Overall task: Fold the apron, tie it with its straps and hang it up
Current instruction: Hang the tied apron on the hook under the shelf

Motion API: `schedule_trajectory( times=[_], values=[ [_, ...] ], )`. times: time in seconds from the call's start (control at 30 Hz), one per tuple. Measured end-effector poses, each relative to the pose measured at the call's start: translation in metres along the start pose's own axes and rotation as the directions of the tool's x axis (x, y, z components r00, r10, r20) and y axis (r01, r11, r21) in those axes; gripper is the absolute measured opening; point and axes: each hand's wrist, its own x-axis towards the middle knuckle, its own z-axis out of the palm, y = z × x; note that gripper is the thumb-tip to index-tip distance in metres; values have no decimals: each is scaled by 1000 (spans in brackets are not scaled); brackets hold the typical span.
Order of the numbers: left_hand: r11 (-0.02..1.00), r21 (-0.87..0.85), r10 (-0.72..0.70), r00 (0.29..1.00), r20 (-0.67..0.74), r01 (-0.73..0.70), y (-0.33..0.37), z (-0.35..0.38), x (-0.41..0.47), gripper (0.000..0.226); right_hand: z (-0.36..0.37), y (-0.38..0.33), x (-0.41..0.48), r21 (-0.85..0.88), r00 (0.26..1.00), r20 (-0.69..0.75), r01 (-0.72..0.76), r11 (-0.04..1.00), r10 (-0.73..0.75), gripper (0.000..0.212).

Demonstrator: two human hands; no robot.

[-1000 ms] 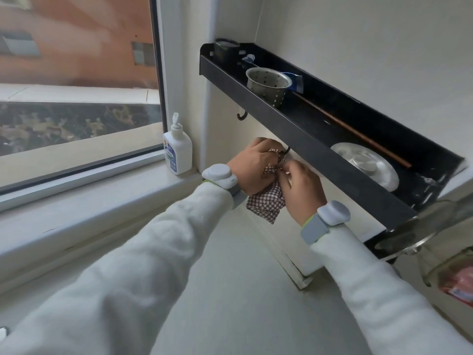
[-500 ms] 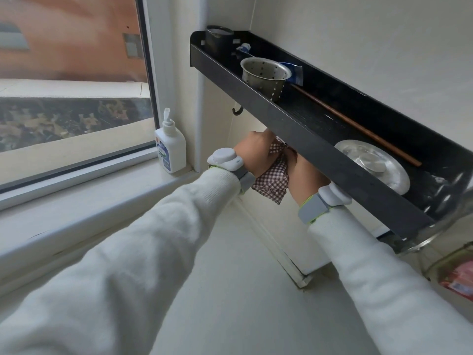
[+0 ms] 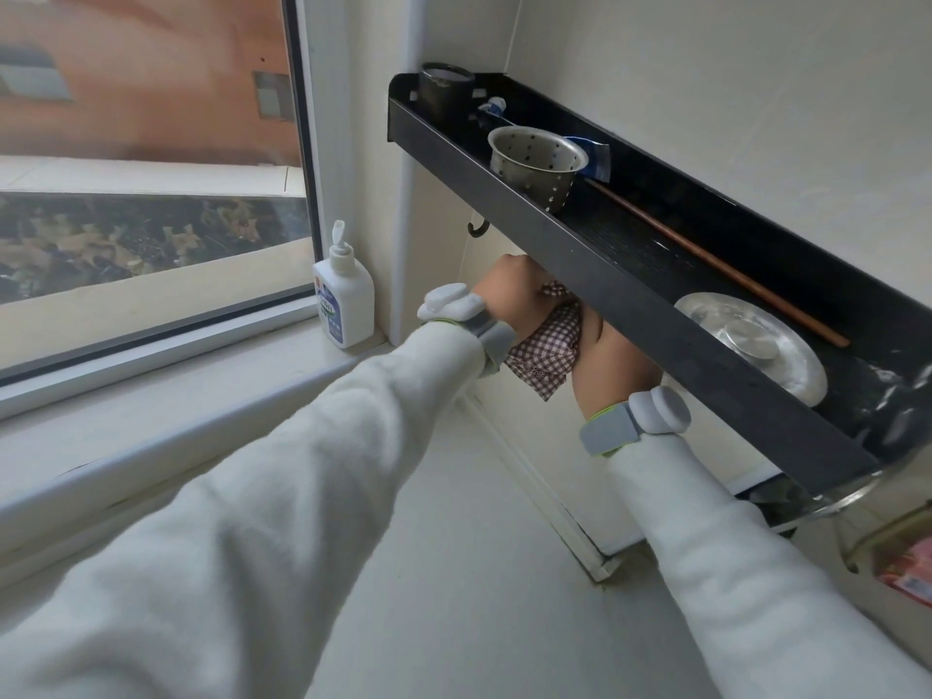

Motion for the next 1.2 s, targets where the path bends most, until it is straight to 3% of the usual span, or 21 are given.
schedule_trajectory(
  times=[0.1,0.23,0.37,0.47,0.5,0.57,0.63,0.67,0.7,0.8,0.87,0.93,1.0,1.1,1.13,1.2],
  values=[
    [984,-143,-105,994,33,109,4,-6,1,26,7,4,3,-55,1000,0,-1,999,1,38],
    [955,-242,-155,985,76,170,3,-9,4,26,3,0,-1,-1,1000,-15,-22,1000,22,39],
    [937,-321,-152,988,-23,137,-2,11,2,7,-7,2,-9,162,996,-56,-54,985,64,47],
    [883,-460,-139,988,-68,92,-21,42,-4,27,-6,10,-17,324,995,-97,51,945,-21,42],
    [816,-564,-168,986,-16,130,-26,52,-10,35,-3,14,-19,372,996,-88,50,927,-19,38],
    [593,-773,-218,969,116,226,-34,70,-21,53,-1,22,-25,545,994,51,-105,832,92,38],
    [302,-908,-192,951,241,291,-33,81,-30,63,-4,26,-26,745,923,312,-384,546,224,30],
    [200,-930,-196,943,269,307,-28,82,-35,62,-8,29,-25,760,879,410,-477,441,243,27],
    [135,-934,-232,927,296,332,-25,83,-35,60,-13,30,-24,749,858,454,-513,419,240,27],
    [59,-861,-350,818,456,505,-26,78,-21,68,-16,33,-16,667,873,428,-480,570,234,28],
    [-13,-871,-324,822,469,492,-25,72,-10,59,-16,32,-13,666,891,400,-444,599,215,39],
    [-1,-924,-433,832,346,383,-23,69,0,42,-14,35,-12,681,887,409,-453,576,215,43],
    [-5,-958,-517,819,248,287,-24,70,7,47,-13,41,-14,662,873,441,-471,583,205,39],
    [39,-976,-569,807,156,216,-22,76,9,55,-6,54,-18,654,910,358,-403,641,207,39],
    [133,-970,-581,809,90,203,-20,79,4,55,-2,57,-19,634,932,294,-356,687,212,41],
    [522,-842,-493,853,-171,133,-19,83,-12,49,2,55,-26,521,972,130,-233,821,194,48]
  ],
)
